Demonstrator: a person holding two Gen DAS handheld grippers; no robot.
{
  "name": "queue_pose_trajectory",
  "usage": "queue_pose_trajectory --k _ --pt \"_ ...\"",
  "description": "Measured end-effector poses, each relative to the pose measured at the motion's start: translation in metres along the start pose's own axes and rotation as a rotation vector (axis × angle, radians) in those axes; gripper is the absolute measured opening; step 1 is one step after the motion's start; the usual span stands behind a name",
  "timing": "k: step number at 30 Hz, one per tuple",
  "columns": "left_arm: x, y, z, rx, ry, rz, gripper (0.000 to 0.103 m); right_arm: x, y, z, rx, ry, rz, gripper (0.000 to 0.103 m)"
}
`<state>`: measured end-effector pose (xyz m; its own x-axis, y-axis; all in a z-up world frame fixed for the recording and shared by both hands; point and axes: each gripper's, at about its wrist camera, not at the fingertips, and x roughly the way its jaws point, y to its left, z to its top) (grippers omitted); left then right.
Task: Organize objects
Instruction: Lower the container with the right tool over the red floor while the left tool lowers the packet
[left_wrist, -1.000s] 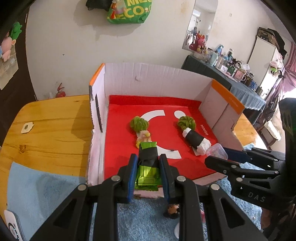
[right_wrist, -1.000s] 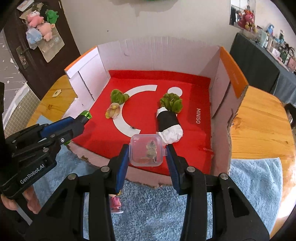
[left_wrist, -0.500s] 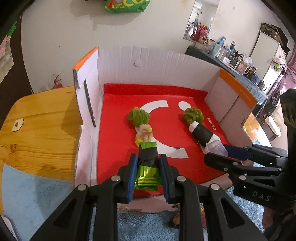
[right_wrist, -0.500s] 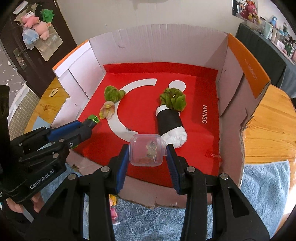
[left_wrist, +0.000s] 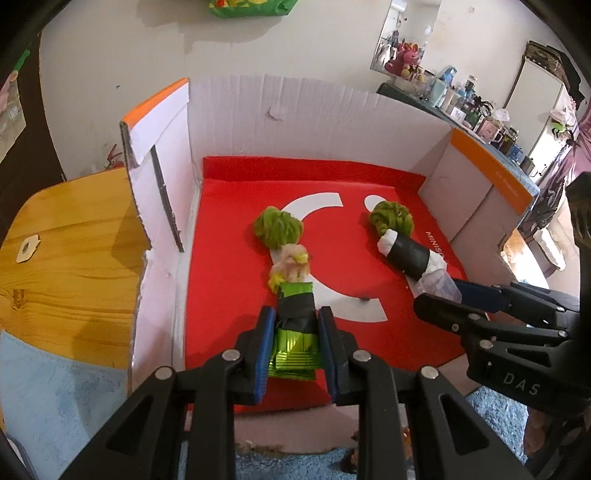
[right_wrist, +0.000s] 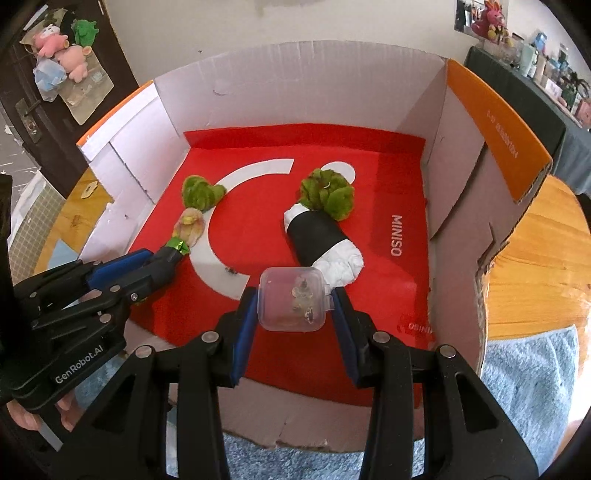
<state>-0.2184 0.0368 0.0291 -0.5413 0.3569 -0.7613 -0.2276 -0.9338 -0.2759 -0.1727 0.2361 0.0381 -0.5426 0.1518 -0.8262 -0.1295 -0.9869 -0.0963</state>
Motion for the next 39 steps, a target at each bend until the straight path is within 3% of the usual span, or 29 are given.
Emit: queue_pose_trajectory --k 39 --pt "0.024 0.006 0.025 -0.029 0.005 0.013 0.025 0.012 -0.004 0.019 0.015 -0.045 -0.081 0.038"
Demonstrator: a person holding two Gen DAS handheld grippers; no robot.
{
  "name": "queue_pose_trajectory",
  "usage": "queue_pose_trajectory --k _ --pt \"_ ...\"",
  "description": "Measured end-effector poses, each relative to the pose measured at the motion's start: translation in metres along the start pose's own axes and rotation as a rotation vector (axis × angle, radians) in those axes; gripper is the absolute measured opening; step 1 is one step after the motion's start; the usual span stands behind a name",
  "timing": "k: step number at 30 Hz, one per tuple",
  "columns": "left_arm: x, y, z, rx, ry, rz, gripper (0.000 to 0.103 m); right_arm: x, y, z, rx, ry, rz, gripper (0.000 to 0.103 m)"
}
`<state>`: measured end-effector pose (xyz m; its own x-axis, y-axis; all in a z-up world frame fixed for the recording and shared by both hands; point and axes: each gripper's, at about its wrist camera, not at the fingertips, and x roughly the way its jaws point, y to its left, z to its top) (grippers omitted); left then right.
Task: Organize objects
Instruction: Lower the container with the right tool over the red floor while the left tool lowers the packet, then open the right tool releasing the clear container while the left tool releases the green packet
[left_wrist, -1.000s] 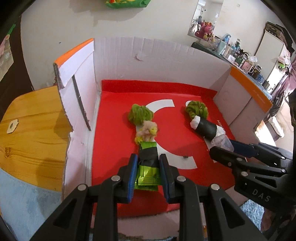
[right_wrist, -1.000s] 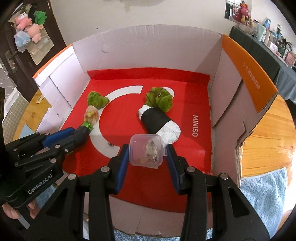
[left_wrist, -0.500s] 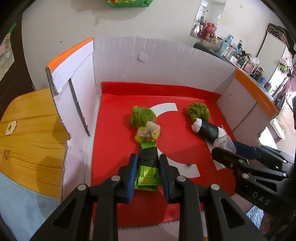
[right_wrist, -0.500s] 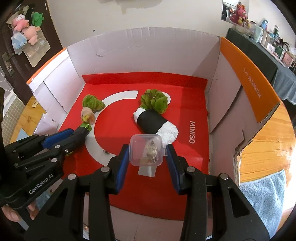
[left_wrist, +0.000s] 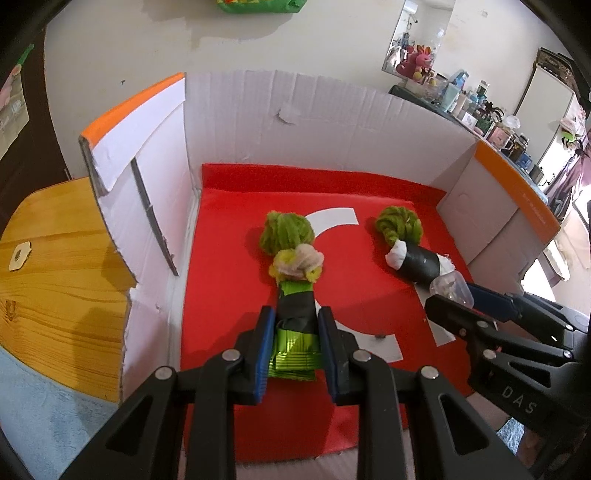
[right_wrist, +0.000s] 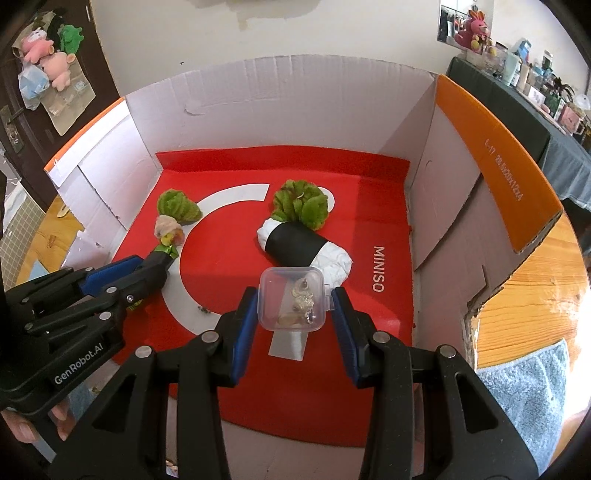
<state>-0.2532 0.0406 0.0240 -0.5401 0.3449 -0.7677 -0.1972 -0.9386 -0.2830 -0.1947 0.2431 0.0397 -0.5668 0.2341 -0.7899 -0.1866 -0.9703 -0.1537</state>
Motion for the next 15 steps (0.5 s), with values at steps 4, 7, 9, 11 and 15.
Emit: queue_pose_trajectory --k 4,7,9,11,15 --pt "0.0012 0.0002 -0.0001 0.0 0.002 0.0 0.025 0.0013 -0.0018 -0.0001 -0.001 0.002 -0.002 0.038" --pt "0.0014 0.0002 -0.0001 -0.001 0.002 0.0 0.025 0.0023 -0.0016 -0.0005 -0.003 0.006 -0.003 0.038" --pt "0.0014 0.0003 -0.0003 -0.001 0.002 0.0 0.025 0.003 -0.0015 -0.0011 -0.006 0.009 -0.005 0.038" --pt "0.0017 0.0004 0.0 -0.001 0.003 -0.001 0.025 0.0035 -0.0019 -0.0009 -0.007 0.013 -0.007 0.038" --pt "0.0021 -0.0007 -0.0006 -0.003 0.002 -0.002 0.025 0.005 -0.0017 -0.0008 -0.016 0.028 -0.022 0.038"
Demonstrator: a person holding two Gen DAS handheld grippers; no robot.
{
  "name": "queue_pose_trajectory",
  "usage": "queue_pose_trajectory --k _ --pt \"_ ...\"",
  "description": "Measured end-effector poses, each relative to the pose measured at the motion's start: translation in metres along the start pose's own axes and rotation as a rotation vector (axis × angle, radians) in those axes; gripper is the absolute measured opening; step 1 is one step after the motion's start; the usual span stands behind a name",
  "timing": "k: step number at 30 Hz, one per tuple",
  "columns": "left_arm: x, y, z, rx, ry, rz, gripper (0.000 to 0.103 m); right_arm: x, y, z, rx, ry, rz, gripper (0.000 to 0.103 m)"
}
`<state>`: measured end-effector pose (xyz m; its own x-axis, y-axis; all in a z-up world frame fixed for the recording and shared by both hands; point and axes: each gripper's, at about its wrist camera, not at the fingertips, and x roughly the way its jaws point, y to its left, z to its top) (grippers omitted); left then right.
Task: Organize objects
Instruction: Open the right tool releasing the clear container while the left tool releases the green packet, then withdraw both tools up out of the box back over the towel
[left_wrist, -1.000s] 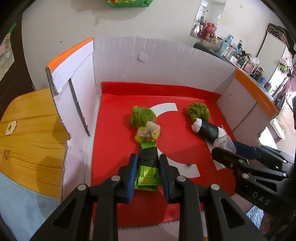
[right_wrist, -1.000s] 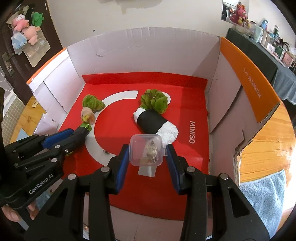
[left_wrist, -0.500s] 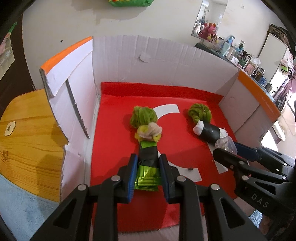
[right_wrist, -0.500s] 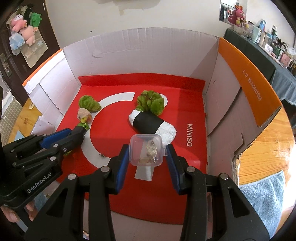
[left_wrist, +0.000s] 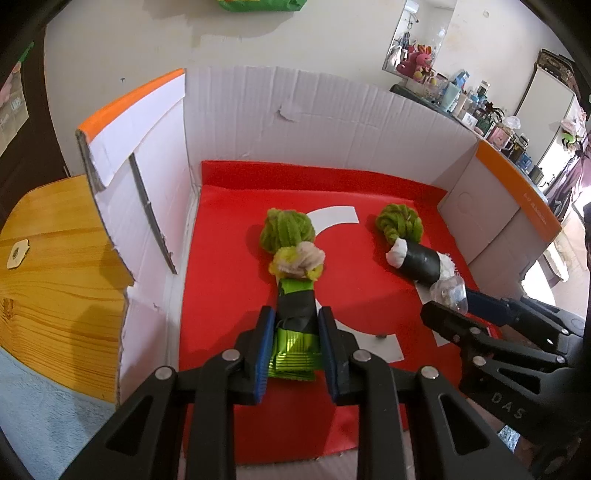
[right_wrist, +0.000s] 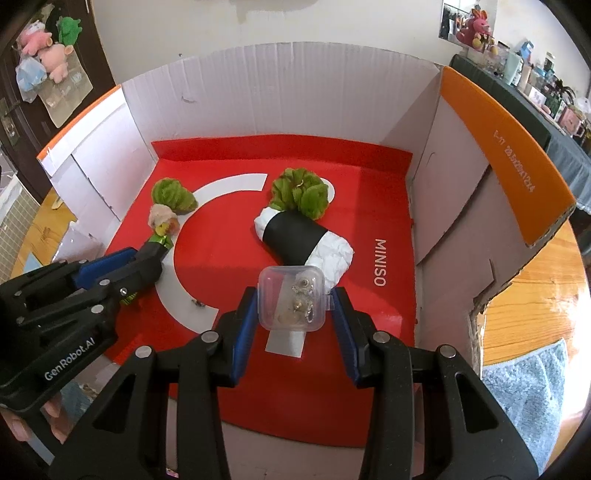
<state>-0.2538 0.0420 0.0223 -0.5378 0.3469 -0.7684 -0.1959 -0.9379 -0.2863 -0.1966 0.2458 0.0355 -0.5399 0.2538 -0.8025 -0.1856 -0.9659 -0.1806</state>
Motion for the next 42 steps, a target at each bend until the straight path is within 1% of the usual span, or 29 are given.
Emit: queue_pose_trajectory --k 8,21,25,31,32,34,38,39,41,42 --pt "0.0 0.0 0.0 0.0 0.001 0.0 0.025 0.001 0.003 -0.001 -0.017 0.009 -0.016 0.039" --pt "-0.002 -0.004 -0.003 0.002 -0.001 -0.003 0.025 -0.002 0.004 -0.004 -0.014 0.01 0.005 0.039" --pt "-0.005 -0.005 -0.005 0.006 -0.004 0.0 0.025 -0.007 0.004 -0.005 -0.018 0.001 0.008 0.048" --pt "-0.012 -0.009 -0.007 0.013 -0.014 -0.005 0.026 -0.013 0.005 -0.008 -0.018 -0.011 0.011 0.049" --pt "-0.013 -0.01 -0.007 0.015 -0.015 -0.006 0.026 -0.015 0.005 -0.008 -0.018 -0.013 0.012 0.05" --pt "-0.017 -0.011 -0.009 0.017 -0.017 -0.01 0.025 -0.016 0.007 -0.008 -0.02 -0.017 0.012 0.057" --pt "-0.025 -0.01 -0.012 0.014 -0.024 -0.017 0.026 -0.022 0.008 -0.01 -0.022 -0.029 0.016 0.058" --pt "-0.026 -0.01 -0.013 0.013 -0.025 -0.017 0.026 -0.023 0.008 -0.01 -0.022 -0.031 0.017 0.058" --pt "-0.03 -0.01 -0.014 0.011 -0.03 -0.015 0.036 -0.027 0.009 -0.011 -0.022 -0.036 0.017 0.058" --pt "-0.032 -0.01 -0.015 0.01 -0.034 -0.011 0.037 -0.03 0.01 -0.012 -0.022 -0.039 0.018 0.058"
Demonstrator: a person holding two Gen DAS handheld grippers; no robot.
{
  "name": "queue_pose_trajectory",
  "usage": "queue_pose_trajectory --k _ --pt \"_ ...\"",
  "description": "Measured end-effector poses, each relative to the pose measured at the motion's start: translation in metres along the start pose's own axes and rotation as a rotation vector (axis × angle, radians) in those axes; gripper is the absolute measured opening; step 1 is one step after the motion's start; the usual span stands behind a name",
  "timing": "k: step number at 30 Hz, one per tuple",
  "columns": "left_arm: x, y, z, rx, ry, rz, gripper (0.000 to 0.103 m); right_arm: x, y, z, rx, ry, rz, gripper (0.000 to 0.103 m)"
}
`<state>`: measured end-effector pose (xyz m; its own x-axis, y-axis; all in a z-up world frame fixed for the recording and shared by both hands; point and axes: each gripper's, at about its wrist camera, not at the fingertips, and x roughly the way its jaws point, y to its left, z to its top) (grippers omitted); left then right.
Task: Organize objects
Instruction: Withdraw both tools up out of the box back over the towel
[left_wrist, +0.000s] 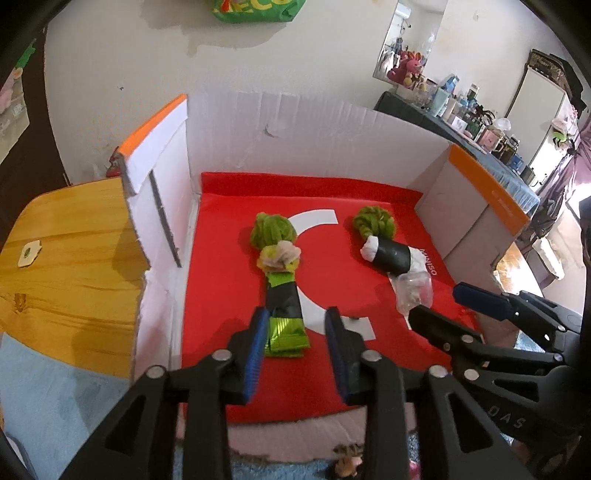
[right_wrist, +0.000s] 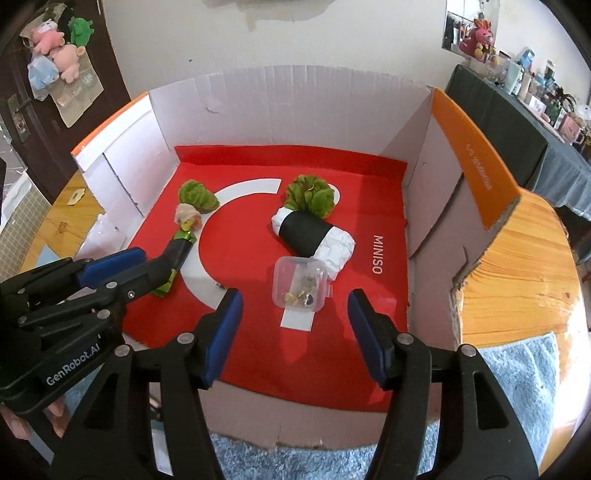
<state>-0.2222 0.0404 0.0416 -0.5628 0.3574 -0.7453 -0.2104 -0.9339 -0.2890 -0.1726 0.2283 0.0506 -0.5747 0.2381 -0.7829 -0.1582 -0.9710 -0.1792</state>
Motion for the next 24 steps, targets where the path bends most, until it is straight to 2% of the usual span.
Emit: queue_pose_trajectory --k 3,6,11,13,19,24 --pt "-0.008 -0.001 -0.003 -0.001 -0.009 -0.002 0.039 -0.007 0.003 -0.003 -0.003 -0.009 0.001 0.063" --pt "-0.014 -0.003 -0.005 0.003 -0.016 -0.001 0.039 -0.014 0.003 -0.007 -0.005 -0.02 0.003 0.064" --pt "-0.026 -0.005 -0.01 0.006 -0.035 0.006 0.053 -0.027 0.002 -0.013 -0.001 -0.037 0.006 0.065" --pt "-0.031 -0.007 -0.012 0.005 -0.043 0.006 0.056 -0.033 0.002 -0.016 -0.002 -0.043 0.007 0.069" --pt "-0.043 -0.01 -0.021 0.008 -0.061 0.009 0.065 -0.049 0.003 -0.026 0.0 -0.063 0.01 0.07" --pt "-0.053 -0.012 -0.03 0.006 -0.068 0.001 0.065 -0.062 0.003 -0.038 0.001 -0.074 0.011 0.075"
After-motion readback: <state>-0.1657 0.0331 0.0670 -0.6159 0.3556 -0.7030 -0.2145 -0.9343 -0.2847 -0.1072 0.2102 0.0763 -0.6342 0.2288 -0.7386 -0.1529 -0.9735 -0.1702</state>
